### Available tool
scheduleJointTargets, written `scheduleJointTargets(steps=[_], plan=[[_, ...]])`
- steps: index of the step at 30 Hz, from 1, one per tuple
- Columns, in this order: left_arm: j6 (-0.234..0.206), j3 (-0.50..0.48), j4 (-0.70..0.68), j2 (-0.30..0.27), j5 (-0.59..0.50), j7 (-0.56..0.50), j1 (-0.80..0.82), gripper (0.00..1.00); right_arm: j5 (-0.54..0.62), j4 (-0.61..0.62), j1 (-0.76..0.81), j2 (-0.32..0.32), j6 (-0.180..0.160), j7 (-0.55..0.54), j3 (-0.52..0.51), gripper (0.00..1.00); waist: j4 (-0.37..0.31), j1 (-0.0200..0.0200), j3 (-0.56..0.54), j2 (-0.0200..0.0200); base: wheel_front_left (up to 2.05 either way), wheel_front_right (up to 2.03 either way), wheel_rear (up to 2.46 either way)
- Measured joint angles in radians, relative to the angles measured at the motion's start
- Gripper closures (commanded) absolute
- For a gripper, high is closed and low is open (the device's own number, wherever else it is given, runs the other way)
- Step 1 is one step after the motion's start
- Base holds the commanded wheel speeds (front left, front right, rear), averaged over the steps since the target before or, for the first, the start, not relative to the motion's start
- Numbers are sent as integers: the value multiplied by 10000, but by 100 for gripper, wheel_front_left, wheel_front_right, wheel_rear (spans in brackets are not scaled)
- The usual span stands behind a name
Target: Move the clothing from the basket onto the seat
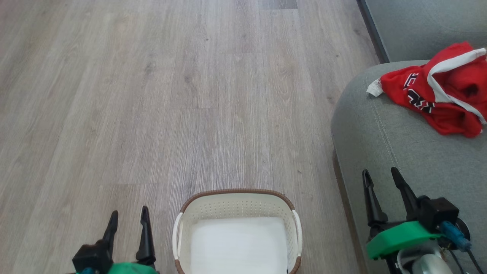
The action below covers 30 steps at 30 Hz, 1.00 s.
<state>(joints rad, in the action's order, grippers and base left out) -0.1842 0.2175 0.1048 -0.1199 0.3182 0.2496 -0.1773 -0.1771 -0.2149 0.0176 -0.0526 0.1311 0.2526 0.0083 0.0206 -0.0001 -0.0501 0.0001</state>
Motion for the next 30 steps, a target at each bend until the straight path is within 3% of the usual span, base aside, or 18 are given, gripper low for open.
scheduleJointTargets(steps=[17,18,24,30], plan=[[174,-69,221,94,-245,0,0,0,-2,-13,1,6,0,0,-84,0,-14,0,-1,0,0,0,0],[174,-69,263,98,-245,0,0,100,-2,-15,1,6,0,0,-88,100,-12,0,-3,0,0,0,0],[171,2,1099,140,-230,-31,-277,100,-6,-915,385,6,0,-56,-19,100,-14,0,0,0,0,0,0],[272,-29,1195,161,391,-201,-337,100,-642,-982,542,6,0,-171,-35,100,-23,0,27,0,0,0,0]])
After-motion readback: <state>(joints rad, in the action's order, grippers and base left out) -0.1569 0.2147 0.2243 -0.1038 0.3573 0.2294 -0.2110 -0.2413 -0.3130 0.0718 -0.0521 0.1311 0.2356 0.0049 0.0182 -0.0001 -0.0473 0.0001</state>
